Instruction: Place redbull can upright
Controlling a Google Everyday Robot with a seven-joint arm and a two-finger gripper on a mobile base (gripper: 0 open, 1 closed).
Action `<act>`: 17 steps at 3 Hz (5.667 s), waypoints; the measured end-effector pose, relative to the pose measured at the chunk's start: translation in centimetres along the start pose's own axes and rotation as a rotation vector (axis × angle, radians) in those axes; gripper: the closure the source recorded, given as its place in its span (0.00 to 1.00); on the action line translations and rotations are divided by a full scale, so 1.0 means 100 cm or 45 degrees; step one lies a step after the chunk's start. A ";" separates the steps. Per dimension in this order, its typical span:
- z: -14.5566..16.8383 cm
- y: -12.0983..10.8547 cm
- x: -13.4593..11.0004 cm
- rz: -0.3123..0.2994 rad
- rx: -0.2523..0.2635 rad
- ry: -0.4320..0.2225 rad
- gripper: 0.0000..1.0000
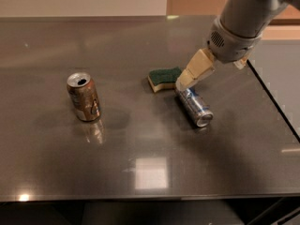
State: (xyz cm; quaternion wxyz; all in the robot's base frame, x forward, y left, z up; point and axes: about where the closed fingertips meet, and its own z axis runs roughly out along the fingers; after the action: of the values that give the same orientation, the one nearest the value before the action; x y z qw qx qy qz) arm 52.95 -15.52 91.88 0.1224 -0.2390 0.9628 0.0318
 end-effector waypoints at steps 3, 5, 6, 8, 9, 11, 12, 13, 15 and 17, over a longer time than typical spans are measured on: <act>0.031 -0.009 -0.001 0.217 0.015 0.031 0.00; 0.058 -0.002 -0.020 0.142 -0.017 0.094 0.00; 0.069 0.001 -0.026 0.118 -0.023 0.124 0.00; 0.087 0.006 -0.031 0.099 -0.026 0.183 0.00; 0.092 0.008 -0.032 0.085 -0.024 0.203 0.19; 0.094 0.008 -0.034 0.056 -0.020 0.212 0.65; 0.075 0.010 -0.037 0.014 -0.029 0.131 0.88; 0.042 0.018 -0.041 -0.090 -0.049 -0.043 1.00; -0.003 0.047 -0.046 -0.320 -0.152 -0.508 1.00; -0.028 0.062 -0.059 -0.362 -0.307 -0.967 1.00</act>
Offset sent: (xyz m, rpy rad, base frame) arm 0.0080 -0.0120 -0.0336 0.0340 0.0421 -0.2450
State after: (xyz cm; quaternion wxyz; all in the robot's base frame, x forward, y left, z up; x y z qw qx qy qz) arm 54.45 -7.69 96.08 0.4428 -0.3534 0.7961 0.2128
